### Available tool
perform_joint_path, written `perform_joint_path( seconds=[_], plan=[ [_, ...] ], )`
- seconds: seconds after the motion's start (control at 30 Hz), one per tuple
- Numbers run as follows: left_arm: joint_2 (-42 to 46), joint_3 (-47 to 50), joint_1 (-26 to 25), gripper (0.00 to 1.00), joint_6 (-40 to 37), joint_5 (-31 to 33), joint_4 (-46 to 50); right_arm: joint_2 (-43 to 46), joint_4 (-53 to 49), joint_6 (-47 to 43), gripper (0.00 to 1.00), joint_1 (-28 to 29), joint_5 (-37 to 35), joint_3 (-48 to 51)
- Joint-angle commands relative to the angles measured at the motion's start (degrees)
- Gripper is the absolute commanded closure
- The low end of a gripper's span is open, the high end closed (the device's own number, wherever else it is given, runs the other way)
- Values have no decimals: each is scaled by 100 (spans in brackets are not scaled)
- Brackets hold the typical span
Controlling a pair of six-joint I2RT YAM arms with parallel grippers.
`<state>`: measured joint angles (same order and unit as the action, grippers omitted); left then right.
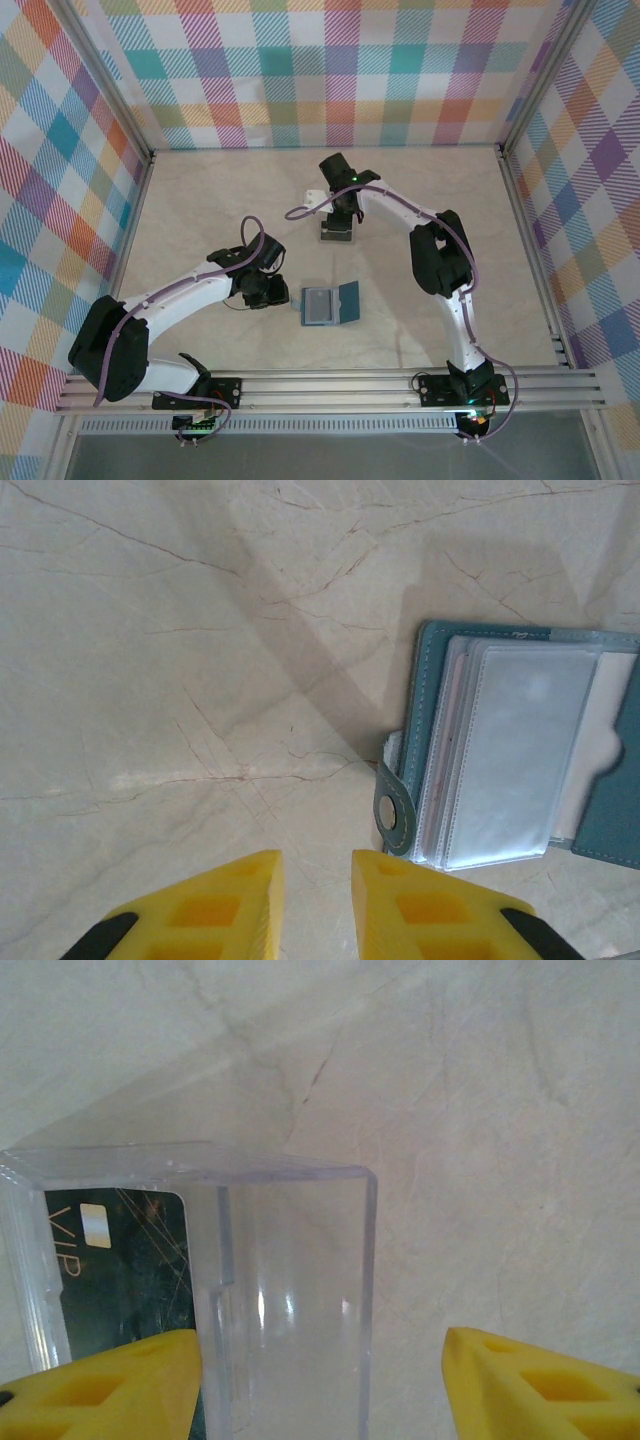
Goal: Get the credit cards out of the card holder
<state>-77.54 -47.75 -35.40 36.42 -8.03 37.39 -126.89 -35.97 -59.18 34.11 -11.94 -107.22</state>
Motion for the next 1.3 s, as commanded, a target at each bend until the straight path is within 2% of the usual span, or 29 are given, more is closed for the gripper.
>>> perform_joint_path(
  seconds=[0.0, 0.27, 0.43, 0.63, 0.87, 0.97, 1.1, 1.27],
  plan=[
    [-8, -108, 68, 75, -49, -47, 85, 237, 306, 46, 35, 19, -62, 79],
    [-46, -168, 68, 75, -128, -253, 0, 677, 284, 418, 35, 39, 281, 306],
    [-180, -364, 59, 75, -220, -436, -37, 1236, 204, 1339, 34, 100, 763, 626],
    [-365, -667, 42, 75, -340, -707, -148, 2042, 306, 3675, 37, 278, 1111, 1343],
    [-870, -867, -6, 74, -451, -1038, -431, 3187, 585, 6977, 41, 500, 1414, 2870],
    [-1056, -949, -20, 75, -538, -940, -433, 3472, 383, 8052, 43, 519, 1527, 3383],
    [-1297, -913, -10, 77, -643, -797, -476, 3788, 463, 9008, 47, 536, 1922, 3999],
    [-1405, -802, -11, 80, -609, -654, -492, 3713, 650, 9443, 52, 608, 2788, 4242]
  ],
)
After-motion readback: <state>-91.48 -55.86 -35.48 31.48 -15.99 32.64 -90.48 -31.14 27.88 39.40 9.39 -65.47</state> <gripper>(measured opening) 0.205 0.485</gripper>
